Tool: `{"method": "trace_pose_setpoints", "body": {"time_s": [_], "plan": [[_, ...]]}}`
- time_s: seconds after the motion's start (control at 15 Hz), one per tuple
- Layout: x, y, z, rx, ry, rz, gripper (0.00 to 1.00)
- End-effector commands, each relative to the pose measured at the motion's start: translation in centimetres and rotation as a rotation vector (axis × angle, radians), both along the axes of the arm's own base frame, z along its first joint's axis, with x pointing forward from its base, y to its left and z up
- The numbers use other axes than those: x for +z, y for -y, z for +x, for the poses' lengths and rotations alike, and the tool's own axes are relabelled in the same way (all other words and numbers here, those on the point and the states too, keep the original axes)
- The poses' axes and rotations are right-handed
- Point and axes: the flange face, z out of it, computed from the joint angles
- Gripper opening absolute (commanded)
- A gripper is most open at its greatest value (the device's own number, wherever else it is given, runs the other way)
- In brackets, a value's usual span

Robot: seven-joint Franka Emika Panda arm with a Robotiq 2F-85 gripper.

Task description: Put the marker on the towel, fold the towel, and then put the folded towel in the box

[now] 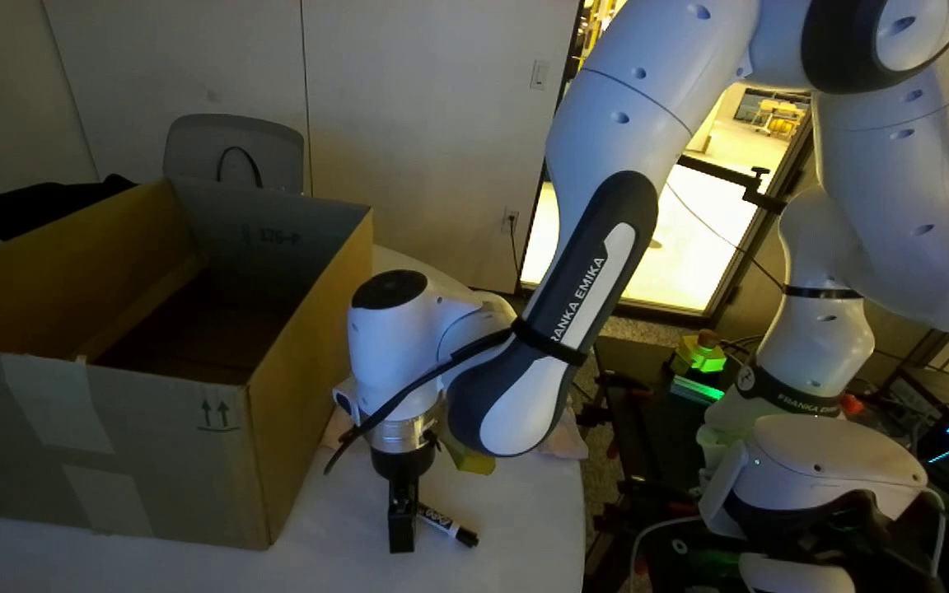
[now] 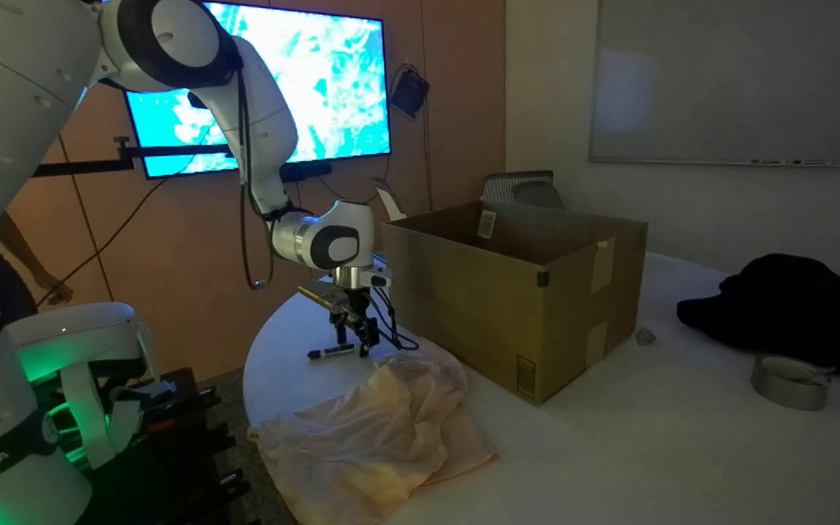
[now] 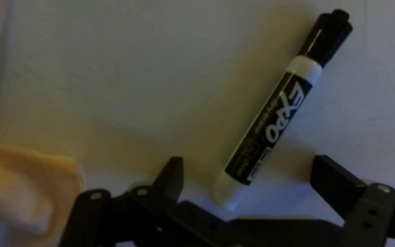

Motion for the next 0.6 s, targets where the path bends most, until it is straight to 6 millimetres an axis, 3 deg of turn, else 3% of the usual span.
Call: {"method": "trace_pose_setpoints", "body": {"time_s": [0.0,0.4,0.47,0.53], "plan": [[0.8,0.1,-2.2,-0.006,-0.034,-0.003,1.00],[-0.5,0.4,-3.1,-0.019,-0.060,-0.006,1.00],[-0.5,0.4,-3.1,-0.017,-0.060,0.000,0.78],[-0.3,0.6,-3.1,-0.022,-0.059,-0.001,0.73]]}}
